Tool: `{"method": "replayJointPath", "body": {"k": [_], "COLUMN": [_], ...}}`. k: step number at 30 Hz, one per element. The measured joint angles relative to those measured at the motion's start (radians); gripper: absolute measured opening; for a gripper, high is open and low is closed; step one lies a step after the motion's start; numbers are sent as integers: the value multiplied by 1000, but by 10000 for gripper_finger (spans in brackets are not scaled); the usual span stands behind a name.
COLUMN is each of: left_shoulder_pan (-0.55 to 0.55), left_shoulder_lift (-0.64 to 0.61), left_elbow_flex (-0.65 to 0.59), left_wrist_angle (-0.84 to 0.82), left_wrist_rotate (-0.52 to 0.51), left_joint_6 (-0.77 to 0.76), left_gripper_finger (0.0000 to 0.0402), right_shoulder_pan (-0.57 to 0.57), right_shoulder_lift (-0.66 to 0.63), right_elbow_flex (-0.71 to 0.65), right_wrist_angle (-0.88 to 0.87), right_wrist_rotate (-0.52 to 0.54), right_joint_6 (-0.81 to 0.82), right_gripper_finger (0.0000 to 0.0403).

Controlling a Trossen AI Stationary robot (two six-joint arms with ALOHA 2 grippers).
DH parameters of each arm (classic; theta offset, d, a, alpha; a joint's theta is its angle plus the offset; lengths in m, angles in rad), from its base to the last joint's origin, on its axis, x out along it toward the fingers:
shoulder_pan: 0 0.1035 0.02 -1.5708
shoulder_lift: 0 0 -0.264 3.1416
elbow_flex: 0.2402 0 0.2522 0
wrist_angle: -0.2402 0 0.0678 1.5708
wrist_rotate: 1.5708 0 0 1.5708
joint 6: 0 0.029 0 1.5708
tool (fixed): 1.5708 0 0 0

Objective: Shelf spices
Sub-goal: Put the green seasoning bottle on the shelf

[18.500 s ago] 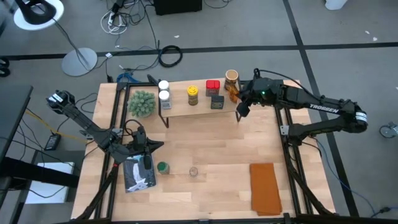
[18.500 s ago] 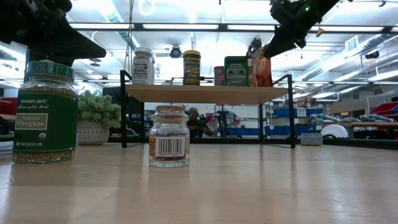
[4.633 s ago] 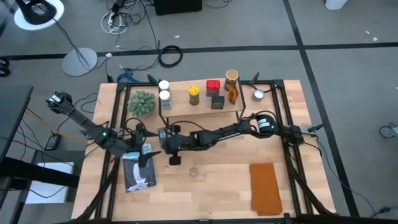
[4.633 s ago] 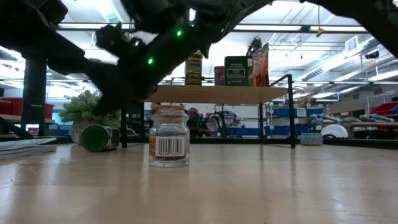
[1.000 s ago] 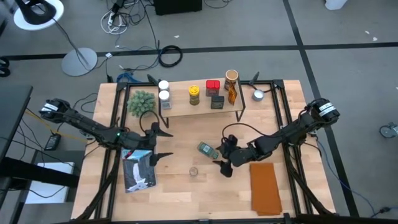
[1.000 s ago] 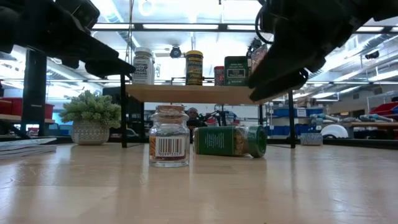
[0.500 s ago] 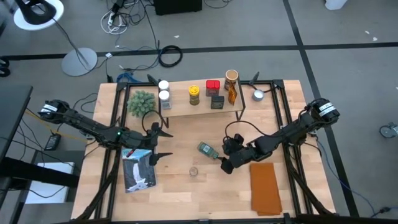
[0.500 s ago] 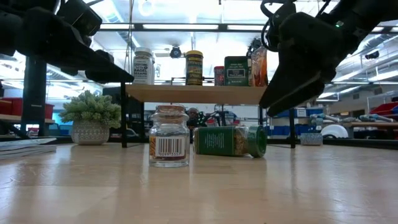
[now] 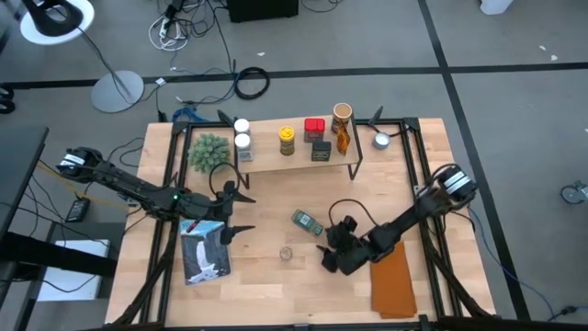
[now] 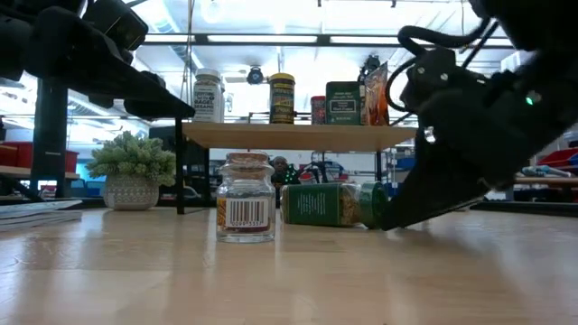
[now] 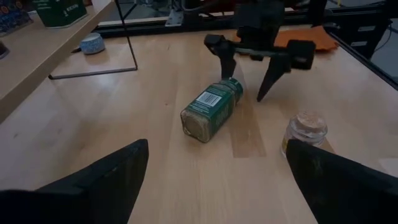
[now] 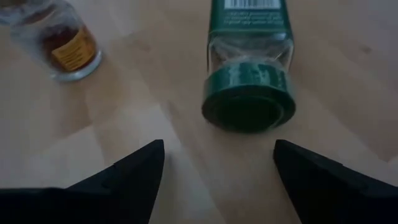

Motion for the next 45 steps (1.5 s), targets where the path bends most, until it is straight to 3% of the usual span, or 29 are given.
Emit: {"method": "replayJointPath", "body": {"k": [10, 16, 19, 24, 35, 40, 45], "left_shoulder_pan": [0, 0, 0, 0, 0, 0, 0], "left_shoulder_lift": [0, 0, 0, 0, 0, 0, 0], "left_elbow_flex": [0, 0, 0, 0, 0, 0, 0], "left_wrist_angle": [30, 28, 29, 29, 71, 126, 201], "left_wrist_rotate": [0, 0, 0, 0, -40, -40, -40], "left_joint_6": [2, 2, 2, 2, 2, -45, -95], "left_gripper_finger": [386, 386, 386, 386, 386, 386, 386], "right_shoulder_pan": [-24, -68, -74, -74, -113, -158, -205], "right_shoulder_lift": [128, 131, 113, 50, -177, -279, -322], "right_elbow_flex": [1, -1, -2, -3, -2, 9, 113], "right_wrist_angle": [172, 246, 244, 218, 17, -172, -443], "right_wrist_rotate": [232, 212, 151, 36, -221, -328, -416], "right_joint_6": [-85, -194, -194, -171, -136, -57, -9], "right_gripper_finger": [306, 305, 281, 196, 196, 196, 196]}}
